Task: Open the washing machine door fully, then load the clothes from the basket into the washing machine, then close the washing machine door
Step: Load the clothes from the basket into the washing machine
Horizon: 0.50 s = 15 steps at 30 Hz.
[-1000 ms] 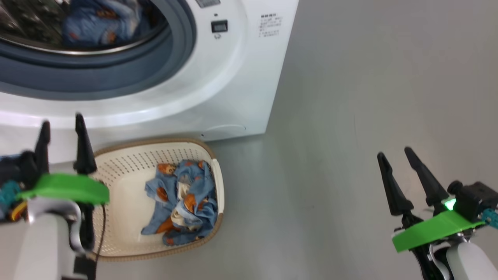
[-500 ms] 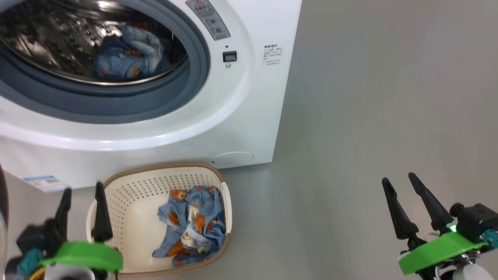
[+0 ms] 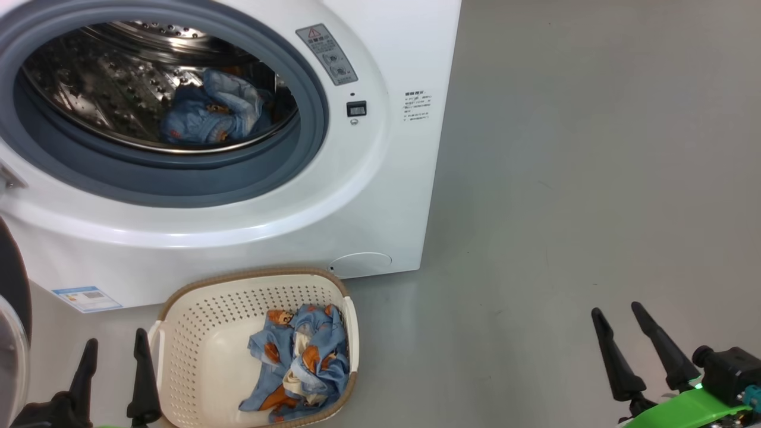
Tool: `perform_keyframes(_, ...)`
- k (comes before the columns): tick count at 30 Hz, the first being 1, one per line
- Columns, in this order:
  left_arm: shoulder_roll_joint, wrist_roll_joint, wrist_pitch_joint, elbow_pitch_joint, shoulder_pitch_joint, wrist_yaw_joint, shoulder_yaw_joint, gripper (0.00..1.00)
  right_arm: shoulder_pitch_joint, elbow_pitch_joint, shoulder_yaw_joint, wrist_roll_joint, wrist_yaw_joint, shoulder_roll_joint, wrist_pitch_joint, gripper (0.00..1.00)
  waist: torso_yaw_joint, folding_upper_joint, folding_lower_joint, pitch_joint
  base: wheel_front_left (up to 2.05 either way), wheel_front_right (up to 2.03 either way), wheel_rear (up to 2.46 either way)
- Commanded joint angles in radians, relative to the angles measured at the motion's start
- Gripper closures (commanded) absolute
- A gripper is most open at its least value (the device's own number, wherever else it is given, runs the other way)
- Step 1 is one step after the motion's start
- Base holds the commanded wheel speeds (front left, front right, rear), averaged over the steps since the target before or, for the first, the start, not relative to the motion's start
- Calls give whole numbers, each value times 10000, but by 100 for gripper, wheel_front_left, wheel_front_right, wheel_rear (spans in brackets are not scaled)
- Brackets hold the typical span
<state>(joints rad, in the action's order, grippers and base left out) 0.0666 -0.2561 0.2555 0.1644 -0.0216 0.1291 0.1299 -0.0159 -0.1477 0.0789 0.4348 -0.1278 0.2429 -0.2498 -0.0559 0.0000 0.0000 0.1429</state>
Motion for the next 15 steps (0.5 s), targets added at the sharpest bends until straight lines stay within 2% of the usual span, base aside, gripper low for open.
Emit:
perform_keyframes(1,87,132,63,-293,85,15,375,0,280,160,151,101,-29,287,-120,0,-2,0,0,7,0,0,0)
perform_keyframes(15,-132,185,63,-297,286,15,308,0,463,193,167,226,-29,382,-120,0,-16,0,0,239,0,0,0)
